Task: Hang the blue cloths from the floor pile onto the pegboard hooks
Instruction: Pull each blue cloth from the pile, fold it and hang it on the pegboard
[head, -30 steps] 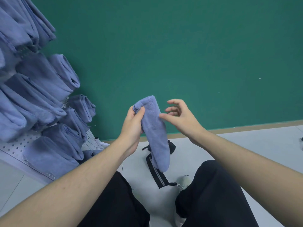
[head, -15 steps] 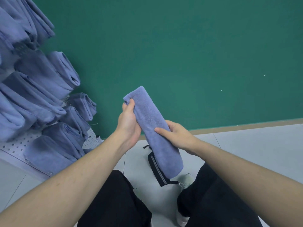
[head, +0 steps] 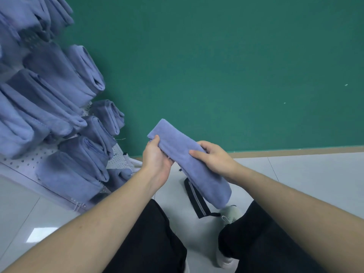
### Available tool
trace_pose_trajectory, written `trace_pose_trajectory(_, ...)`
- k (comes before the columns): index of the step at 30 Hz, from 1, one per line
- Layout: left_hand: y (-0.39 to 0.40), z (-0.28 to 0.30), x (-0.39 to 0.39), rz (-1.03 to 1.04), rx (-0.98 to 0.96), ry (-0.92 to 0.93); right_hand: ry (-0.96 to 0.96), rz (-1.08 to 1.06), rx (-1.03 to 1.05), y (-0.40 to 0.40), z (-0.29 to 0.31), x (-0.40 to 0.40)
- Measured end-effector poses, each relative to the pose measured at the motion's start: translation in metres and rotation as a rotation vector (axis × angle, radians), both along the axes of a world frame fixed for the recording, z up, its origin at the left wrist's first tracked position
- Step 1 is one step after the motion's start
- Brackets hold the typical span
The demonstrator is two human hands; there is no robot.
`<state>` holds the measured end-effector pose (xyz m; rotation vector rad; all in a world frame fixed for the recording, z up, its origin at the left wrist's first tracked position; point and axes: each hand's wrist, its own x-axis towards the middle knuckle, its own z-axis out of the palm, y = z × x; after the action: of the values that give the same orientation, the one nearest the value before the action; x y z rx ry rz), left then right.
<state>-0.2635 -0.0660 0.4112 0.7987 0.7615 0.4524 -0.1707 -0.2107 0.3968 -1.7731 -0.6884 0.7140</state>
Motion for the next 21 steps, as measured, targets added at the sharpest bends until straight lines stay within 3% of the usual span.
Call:
trace_pose_trajectory(4,0.018,-0.020,-0.010,-0.023,-0.007,0.099,-0.012,0.065,-0.059,0.013,-0.009,0.014)
trace_pose_trajectory(6,0.027,-0.033,-0.014,-0.040,0.110,0.202,-0.076,0.138,-0.120,0.020,-0.011,0.022)
trace_pose_trajectory(10,0.042,-0.050,-0.017,-0.083,0.730,0.372,-0.200,0.302,-0.232,0.037,-0.014,0.041)
trace_pose_trajectory(13,0.057,-0.061,-0.012,-0.367,1.126,0.310,-0.295,0.429,-0.301,0.058,-0.019,0.055)
trace_pose_trajectory(16,0.074,-0.067,0.000,-0.654,1.463,0.444,-0.402,0.578,-0.357,0.082,-0.025,0.065)
trace_pose_trajectory(17,0.080,-0.068,0.006,-0.713,1.498,0.456,-0.429,0.611,-0.374,0.090,-0.026,0.068)
trace_pose_trajectory(21,0.105,-0.078,0.029,-0.852,1.232,0.467,-0.415,0.703,-0.413,0.123,-0.036,0.085)
